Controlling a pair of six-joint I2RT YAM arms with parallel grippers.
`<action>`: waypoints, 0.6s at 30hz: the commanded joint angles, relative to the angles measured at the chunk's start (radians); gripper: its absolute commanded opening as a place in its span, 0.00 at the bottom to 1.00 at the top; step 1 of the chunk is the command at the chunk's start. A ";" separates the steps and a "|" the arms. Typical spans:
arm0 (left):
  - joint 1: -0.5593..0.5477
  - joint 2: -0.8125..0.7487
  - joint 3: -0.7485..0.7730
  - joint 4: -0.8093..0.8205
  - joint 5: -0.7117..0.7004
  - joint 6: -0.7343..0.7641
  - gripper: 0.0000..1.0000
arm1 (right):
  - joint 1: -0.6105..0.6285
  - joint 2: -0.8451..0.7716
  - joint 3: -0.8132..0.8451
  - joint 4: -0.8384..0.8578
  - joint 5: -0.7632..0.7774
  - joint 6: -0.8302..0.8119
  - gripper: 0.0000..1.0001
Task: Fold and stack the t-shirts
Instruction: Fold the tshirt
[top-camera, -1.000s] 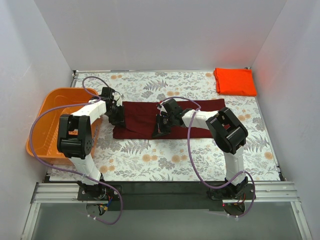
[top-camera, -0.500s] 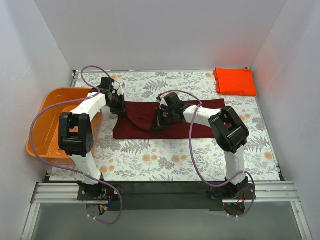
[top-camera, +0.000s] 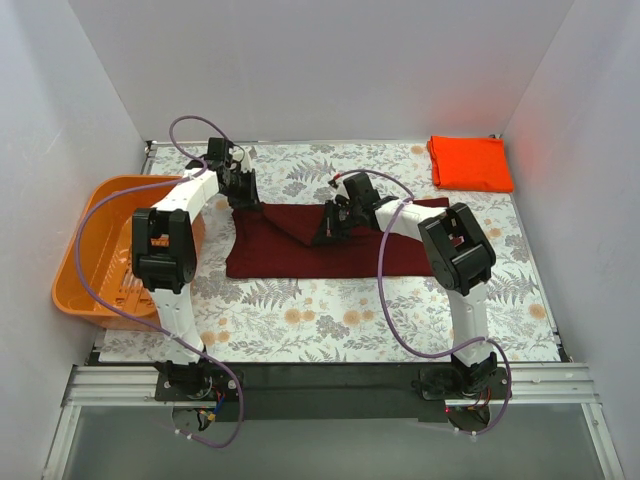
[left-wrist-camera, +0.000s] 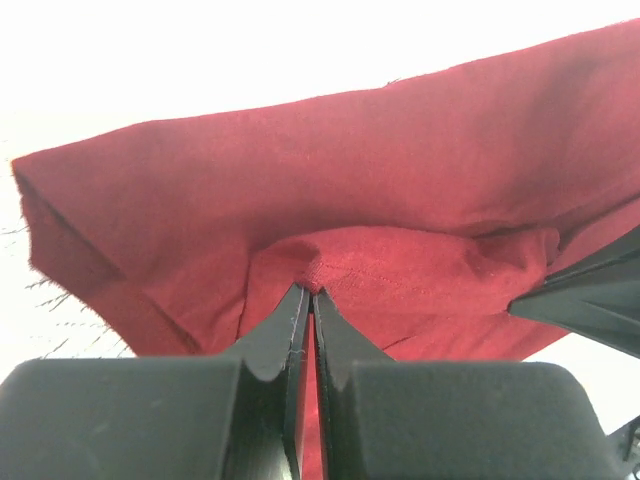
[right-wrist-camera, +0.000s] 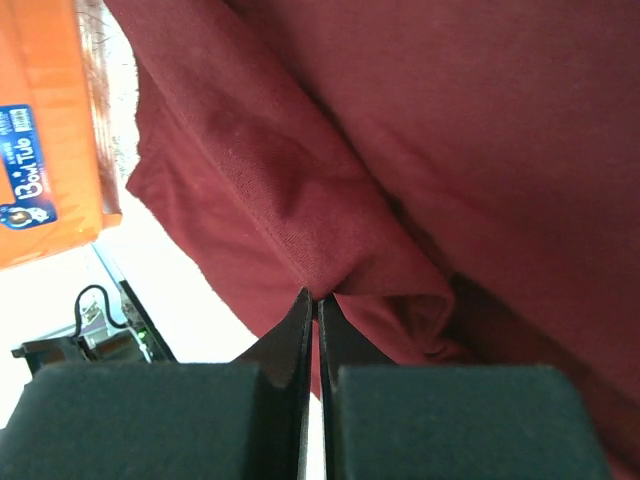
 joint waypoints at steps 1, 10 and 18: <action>0.002 0.011 0.044 0.005 0.027 -0.010 0.00 | -0.008 0.007 0.036 0.013 -0.021 -0.021 0.01; 0.002 -0.054 -0.045 -0.015 -0.015 0.002 0.00 | -0.011 0.003 -0.005 0.013 -0.069 -0.003 0.01; 0.002 -0.104 -0.125 -0.043 -0.091 0.020 0.00 | 0.023 -0.036 -0.091 0.013 -0.089 0.011 0.01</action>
